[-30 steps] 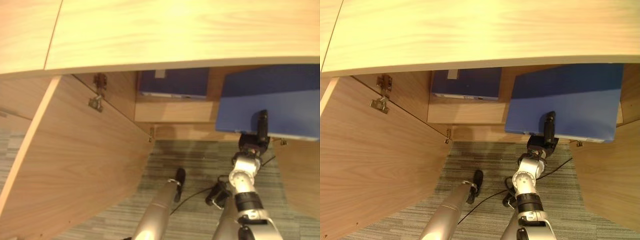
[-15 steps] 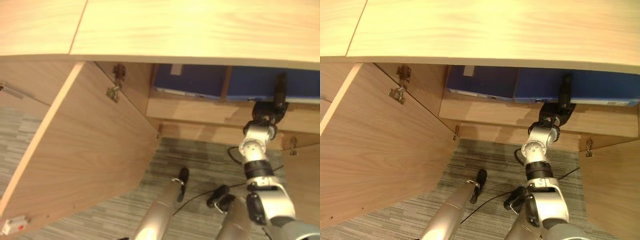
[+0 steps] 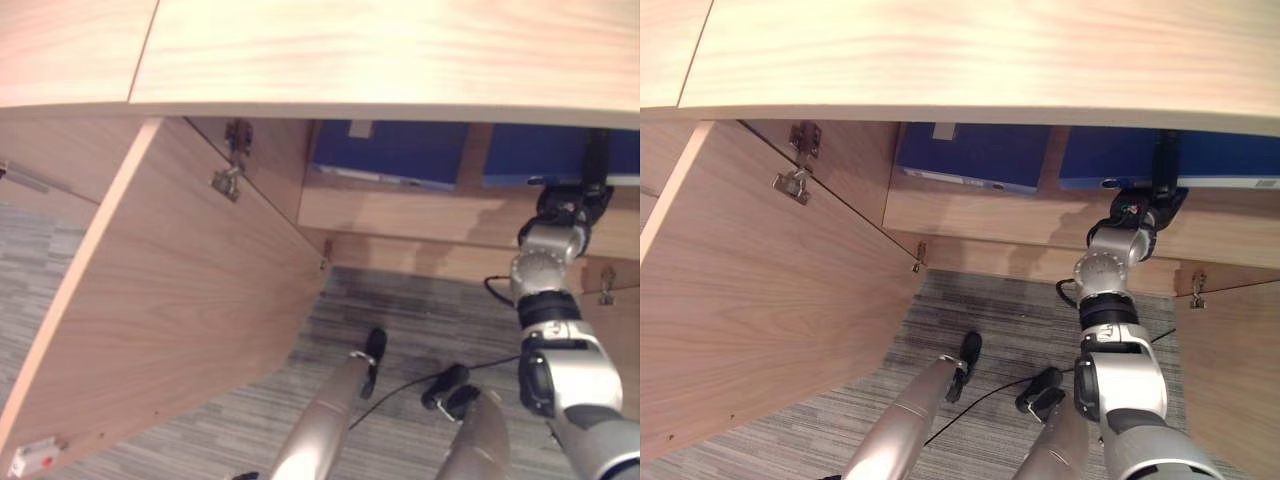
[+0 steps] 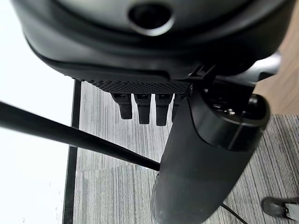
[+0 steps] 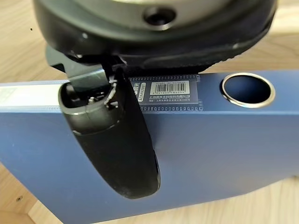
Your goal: Put the empty folder in the office cabinet
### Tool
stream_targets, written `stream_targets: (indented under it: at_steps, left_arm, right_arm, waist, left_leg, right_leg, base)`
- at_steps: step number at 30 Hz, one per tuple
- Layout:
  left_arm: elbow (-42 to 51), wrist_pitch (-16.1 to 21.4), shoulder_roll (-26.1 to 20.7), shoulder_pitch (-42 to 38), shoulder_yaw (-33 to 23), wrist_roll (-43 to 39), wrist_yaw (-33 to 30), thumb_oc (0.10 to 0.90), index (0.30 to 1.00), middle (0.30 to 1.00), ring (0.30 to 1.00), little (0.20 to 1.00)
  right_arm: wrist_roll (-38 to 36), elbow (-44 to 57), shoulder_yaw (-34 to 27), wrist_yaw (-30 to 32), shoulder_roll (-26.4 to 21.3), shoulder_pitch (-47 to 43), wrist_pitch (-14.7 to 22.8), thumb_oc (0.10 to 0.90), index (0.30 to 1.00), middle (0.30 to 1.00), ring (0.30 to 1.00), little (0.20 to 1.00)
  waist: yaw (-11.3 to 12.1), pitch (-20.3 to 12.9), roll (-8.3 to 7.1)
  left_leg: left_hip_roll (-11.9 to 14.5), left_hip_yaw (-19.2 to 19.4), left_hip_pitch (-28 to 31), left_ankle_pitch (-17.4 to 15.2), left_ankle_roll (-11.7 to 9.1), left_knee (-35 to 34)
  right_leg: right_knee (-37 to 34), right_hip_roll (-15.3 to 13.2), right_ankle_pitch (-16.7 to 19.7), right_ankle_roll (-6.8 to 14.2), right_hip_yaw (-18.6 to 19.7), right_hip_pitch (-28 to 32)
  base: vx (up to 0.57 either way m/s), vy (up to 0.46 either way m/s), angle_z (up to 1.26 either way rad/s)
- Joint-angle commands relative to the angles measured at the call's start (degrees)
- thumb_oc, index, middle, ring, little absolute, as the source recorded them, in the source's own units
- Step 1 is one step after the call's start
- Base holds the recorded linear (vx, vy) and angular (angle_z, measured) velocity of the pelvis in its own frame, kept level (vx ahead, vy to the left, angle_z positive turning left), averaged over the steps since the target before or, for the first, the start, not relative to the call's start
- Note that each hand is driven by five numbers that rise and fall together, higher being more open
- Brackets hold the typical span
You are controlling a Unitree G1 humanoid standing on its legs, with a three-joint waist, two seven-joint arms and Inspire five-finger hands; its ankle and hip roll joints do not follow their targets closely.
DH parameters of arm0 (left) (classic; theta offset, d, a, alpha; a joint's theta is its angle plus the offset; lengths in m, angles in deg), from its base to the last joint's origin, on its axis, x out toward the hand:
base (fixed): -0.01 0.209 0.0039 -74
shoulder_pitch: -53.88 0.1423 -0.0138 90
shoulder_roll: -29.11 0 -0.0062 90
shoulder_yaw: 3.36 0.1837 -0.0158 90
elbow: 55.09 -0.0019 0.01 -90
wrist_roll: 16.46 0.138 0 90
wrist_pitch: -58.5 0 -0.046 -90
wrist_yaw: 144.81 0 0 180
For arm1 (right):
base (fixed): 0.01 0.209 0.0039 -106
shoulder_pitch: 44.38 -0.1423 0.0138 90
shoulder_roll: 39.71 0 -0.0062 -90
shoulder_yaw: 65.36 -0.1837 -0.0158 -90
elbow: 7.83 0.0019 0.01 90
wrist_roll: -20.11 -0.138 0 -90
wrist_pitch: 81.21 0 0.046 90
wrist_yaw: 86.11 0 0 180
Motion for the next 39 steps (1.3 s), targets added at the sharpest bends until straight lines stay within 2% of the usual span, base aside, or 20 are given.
stream_targets:
  at_steps: [1, 9, 16, 29, 30, 31, 35, 39]
  left_arm:
    - [-4.7, -1.7, -7.3, 3.9, 1.5, -0.1, -0.3, 0.8, 0.9, 0.9, 0.9, 0.9]
    - [-4.9, -1.7, -7.8, 3.9, 1.8, 0.2, -0.6, 0.8, 0.9, 0.9, 0.9, 0.9]
    - [-4.8, -1.6, -8.3, 3.5, 2.5, -0.7, -0.5, 0.8, 0.9, 0.9, 0.9, 0.9]
    - [-4.8, -1.6, -8.7, 3.3, 3.0, -1.0, -0.3, 0.8, 0.9, 0.9, 0.9, 0.9]
    - [-4.8, -1.6, -8.8, 3.4, 2.9, -1.0, -0.3, 0.8, 0.9, 0.9, 0.9, 0.9]
    - [-4.9, -1.7, -8.9, 3.4, 2.7, -1.0, -0.3, 0.8, 0.9, 0.9, 0.9, 0.9]
    - [-4.6, -1.6, -8.9, 3.3, 2.7, -1.0, -0.3, 0.8, 0.9, 0.9, 0.9, 0.9]
    - [-4.2, -1.5, -9.1, 3.2, 2.8, -1.2, -0.4, 0.8, 0.9, 0.9, 0.9, 0.9]
  right_arm:
    - [1.2, 5.1, 1.9, -3.2, -8.5, -7.3, 3.5, 0.4, 0.3, 0.3, 0.3, 0.3]
    - [1.4, 4.2, 3.3, -2.9, -10.8, -9.7, 3.3, 0.4, 0.3, 0.3, 0.3, 0.3]
    - [2.2, 0.3, 6.2, -2.8, -13.0, -12.9, 0.5, 0.4, 0.3, 0.3, 0.3, 0.3]
    - [2.5, -3.0, 7.8, -2.7, -13.8, -14.6, -1.5, 0.4, 0.3, 0.3, 0.3, 0.3]
    - [2.5, -3.1, 8.0, -2.7, -13.9, -14.6, -1.7, 0.588, 0.582, 0.582, 0.582, 0.582]
    - [2.5, -3.1, 8.0, -2.7, -14.0, -14.8, -1.7, 0.8, 0.9, 0.9, 0.9, 0.9]
    - [0.3, -1.7, 6.8, -3.4, -13.4, -14.7, 0.1, 0.8, 0.9, 0.9, 0.9, 0.9]
    - [0.1, -1.6, 6.7, -3.4, -13.7, -14.5, 0.2, 0.8, 0.9, 0.9, 0.9, 0.9]
  waist:
    - [1.7, -2.5, 0.0]
    - [2.2, -2.3, 0.68]
    - [2.3, -1.5, 1.22]
    - [2.2, -1.5, 1.37]
    - [2.2, -1.4, 1.36]
    - [2.2, -1.4, 1.42]
    - [2.1, -1.2, 1.42]
    - [1.9, -1.1, 1.26]
  left_leg:
    - [0.6, 0.8, -1.9, -3.5, 1.2, -1.9]
    - [0.4, 1.2, -3.8, -3.5, 1.3, -0.6]
    - [0.4, 2.0, -6.7, -3.6, 1.5, 1.6]
    - [0.4, 2.8, -8.1, -3.5, 1.5, 1.9]
    - [0.5, 2.7, -8.0, -3.5, 1.5, 2.0]
    - [0.6, 2.7, -8.0, -3.5, 1.5, 1.9]
    - [0.8, 2.7, -7.9, -3.5, 1.3, 1.8]
    - [1.0, 2.6, -7.8, -3.4, 1.2, 1.9]
  right_leg:
    - [-3.7, -0.1, 5.6, 3.5, 4.0, -0.8]
    - [-2.3, -0.7, 5.3, 3.4, 4.8, -2.8]
    - [0.0, -1.2, 4.9, 2.9, 5.9, -5.9]
    - [0.5, -1.4, 5.0, 2.8, 6.4, -7.5]
    - [0.5, -1.4, 5.0, 2.7, 6.4, -7.5]
    - [0.4, -1.4, 5.0, 2.7, 6.4, -7.4]
    - [0.0, -1.4, 5.1, 2.8, 5.9, -7.1]
    - [-0.3, -1.1, 5.2, 2.8, 5.6, -6.8]
  base:
    - [0.0, 0.0, 0.0]
    - [0.0, -0.001, 0.02]
    - [-0.01, 0.002, -0.01]
    - [0.0, 0.0, 0.0]
    - [0.0, 0.0, 0.0]
    - [0.0, 0.0, 0.0]
    - [0.0, 0.0, 0.0]
    - [0.0, 0.0, 0.0]
